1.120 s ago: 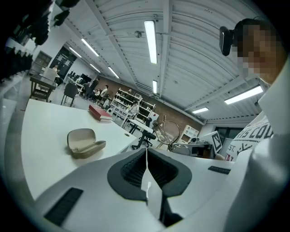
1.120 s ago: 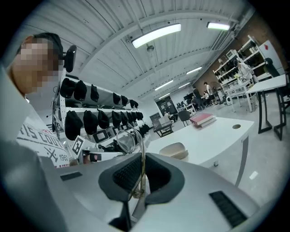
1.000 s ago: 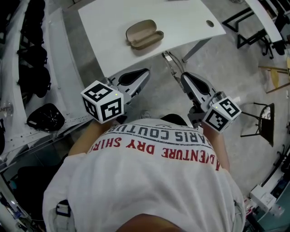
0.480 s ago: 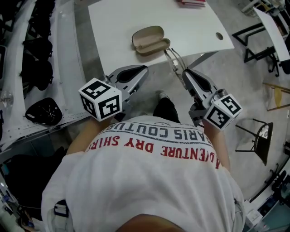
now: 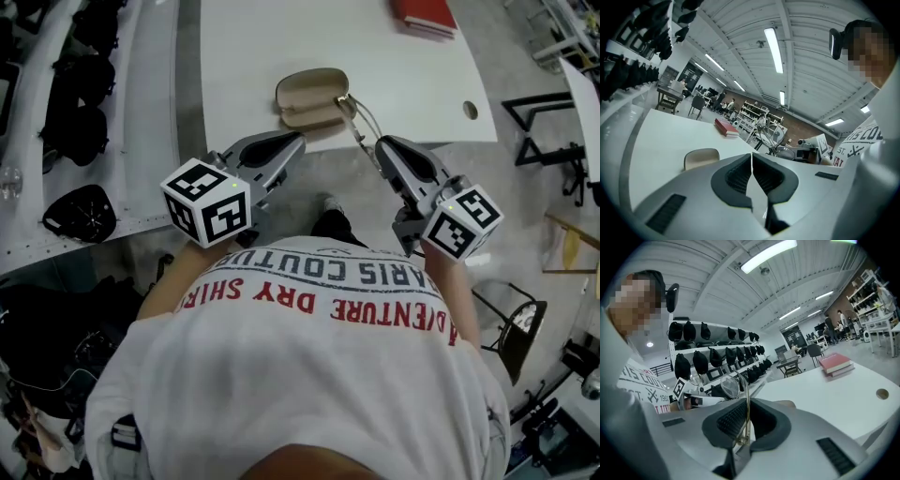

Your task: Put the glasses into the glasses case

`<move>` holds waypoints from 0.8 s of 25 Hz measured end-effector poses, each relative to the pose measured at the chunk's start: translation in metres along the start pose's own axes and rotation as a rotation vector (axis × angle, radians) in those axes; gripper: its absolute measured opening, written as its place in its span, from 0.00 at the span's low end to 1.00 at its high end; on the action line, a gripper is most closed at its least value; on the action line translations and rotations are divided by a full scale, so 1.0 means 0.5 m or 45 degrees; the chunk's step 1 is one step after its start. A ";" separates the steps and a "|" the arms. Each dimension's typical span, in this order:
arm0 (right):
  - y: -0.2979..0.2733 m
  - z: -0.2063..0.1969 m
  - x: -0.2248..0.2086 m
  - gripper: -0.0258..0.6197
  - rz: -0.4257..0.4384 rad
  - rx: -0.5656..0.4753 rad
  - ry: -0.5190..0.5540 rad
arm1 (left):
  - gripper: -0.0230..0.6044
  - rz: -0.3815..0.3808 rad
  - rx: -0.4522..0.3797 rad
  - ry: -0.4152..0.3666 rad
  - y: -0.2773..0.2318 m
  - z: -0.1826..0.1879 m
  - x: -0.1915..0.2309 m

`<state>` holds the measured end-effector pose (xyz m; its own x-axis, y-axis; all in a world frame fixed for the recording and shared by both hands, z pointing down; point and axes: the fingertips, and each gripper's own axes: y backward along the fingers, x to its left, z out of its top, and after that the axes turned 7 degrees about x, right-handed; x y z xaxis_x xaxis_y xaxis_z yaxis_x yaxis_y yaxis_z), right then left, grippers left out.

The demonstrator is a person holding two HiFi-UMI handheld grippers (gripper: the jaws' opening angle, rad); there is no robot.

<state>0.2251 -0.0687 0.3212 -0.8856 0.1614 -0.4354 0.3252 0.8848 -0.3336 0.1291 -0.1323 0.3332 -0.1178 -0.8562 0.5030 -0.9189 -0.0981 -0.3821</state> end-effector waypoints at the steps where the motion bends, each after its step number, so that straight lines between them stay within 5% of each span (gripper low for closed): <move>1: -0.006 0.006 -0.010 0.10 0.015 0.018 0.015 | 0.08 0.015 -0.009 0.009 -0.005 0.005 0.004; 20: -0.169 0.096 -0.087 0.10 0.278 0.271 0.410 | 0.08 0.369 -0.192 0.195 -0.007 0.027 0.124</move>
<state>0.2522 -0.1718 0.3282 -0.8357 0.4923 -0.2435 0.5474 0.7107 -0.4419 0.1301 -0.1922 0.3553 -0.4259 -0.7505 0.5053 -0.8831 0.2232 -0.4128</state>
